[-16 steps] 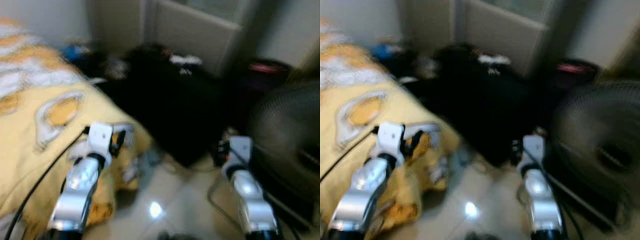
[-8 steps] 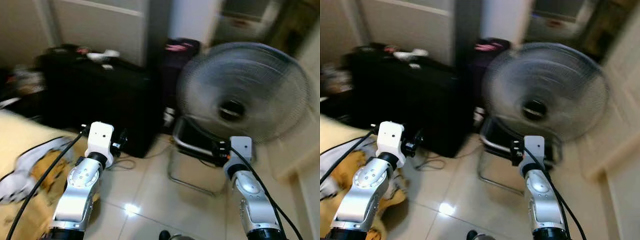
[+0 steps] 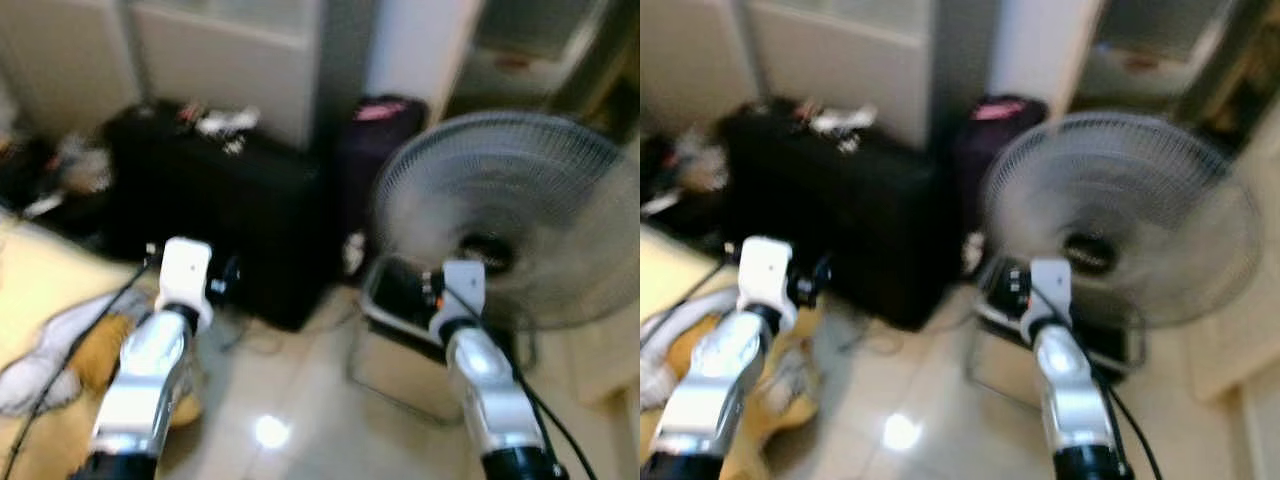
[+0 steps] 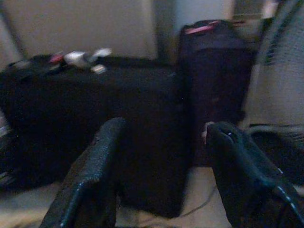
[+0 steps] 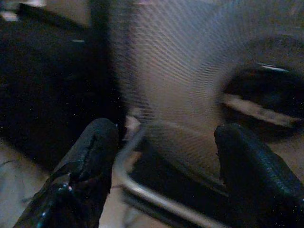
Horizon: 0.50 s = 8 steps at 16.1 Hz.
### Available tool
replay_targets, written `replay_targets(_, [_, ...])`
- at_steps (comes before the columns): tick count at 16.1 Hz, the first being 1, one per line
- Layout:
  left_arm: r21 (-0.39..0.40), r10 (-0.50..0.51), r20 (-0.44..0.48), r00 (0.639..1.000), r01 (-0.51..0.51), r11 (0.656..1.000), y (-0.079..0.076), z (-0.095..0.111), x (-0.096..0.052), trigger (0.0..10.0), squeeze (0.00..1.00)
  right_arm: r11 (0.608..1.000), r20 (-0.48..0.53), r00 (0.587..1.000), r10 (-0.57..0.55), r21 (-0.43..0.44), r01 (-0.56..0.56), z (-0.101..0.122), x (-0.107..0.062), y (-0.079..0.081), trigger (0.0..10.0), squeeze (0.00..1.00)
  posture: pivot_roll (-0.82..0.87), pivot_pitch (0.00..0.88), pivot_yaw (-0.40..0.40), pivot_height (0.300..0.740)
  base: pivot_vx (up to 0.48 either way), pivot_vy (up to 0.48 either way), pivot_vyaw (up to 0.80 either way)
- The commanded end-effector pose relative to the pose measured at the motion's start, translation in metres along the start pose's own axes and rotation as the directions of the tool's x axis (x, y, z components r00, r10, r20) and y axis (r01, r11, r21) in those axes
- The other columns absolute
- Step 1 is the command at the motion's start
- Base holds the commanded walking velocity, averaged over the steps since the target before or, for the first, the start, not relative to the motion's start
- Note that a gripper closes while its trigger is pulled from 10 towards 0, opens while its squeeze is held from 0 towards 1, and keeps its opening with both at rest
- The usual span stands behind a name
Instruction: Clean up the room
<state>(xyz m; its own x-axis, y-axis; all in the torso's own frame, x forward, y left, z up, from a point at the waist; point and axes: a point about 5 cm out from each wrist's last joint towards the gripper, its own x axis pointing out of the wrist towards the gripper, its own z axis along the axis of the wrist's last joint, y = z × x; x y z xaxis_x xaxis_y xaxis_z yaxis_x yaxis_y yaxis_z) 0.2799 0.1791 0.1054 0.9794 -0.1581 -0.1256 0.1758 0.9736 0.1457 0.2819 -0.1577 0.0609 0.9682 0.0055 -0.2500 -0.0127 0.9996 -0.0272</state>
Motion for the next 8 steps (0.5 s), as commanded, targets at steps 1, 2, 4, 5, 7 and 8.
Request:
replay_targets(1, [-0.006,-0.045,0.025,0.999,0.045,0.999,-0.012,0.006,0.004,10.0,0.00,0.999,-0.008,0.999,-0.049,-0.003,0.049,-0.002,-0.001,-0.015,10.0,0.00,0.06,0.000,-0.045,0.740,0.262,0.000,-0.80])
replay_targets(2, [-0.005,-0.046,0.025,0.999,0.046,0.999,-0.012,0.006,0.004,10.0,0.00,0.999,-0.007,0.999,-0.047,-0.001,0.047,-0.001,-0.001,-0.015,10.0,0.00,0.06,0.000,-0.045,0.740,0.266,0.000,-0.80])
replay_targets(4, [-0.001,-0.049,0.025,0.998,0.049,0.999,-0.012,0.007,0.005,10.0,0.00,0.999,-0.003,0.999,-0.041,-0.002,0.041,0.000,0.000,-0.014,10.0,0.00,0.06,0.000,-0.045,0.740,0.264,0.000,-0.80])
replay_targets(5, [0.000,-0.049,0.025,0.999,0.049,0.999,-0.011,0.007,0.005,10.0,0.00,0.999,0.007,0.999,-0.038,-0.001,0.038,0.001,0.000,-0.013,10.0,0.00,0.06,0.000,-0.043,0.740,0.259,0.000,0.00])
replay_targets(7, [0.007,-0.030,0.017,0.999,0.029,1.000,-0.009,0.006,0.005,10.0,0.00,0.998,0.027,0.999,0.024,0.050,-0.026,0.006,0.002,-0.005,10.0,0.00,0.06,0.000,-0.040,0.740,0.000,0.000,0.00])
replay_targets(8, [0.021,-0.013,0.008,1.000,0.013,1.000,-0.007,0.005,0.004,10.0,0.00,0.998,0.020,0.999,0.051,0.031,-0.051,0.009,0.002,-0.001,10.0,0.00,0.06,0.000,-0.035,0.740,0.000,0.000,0.00])
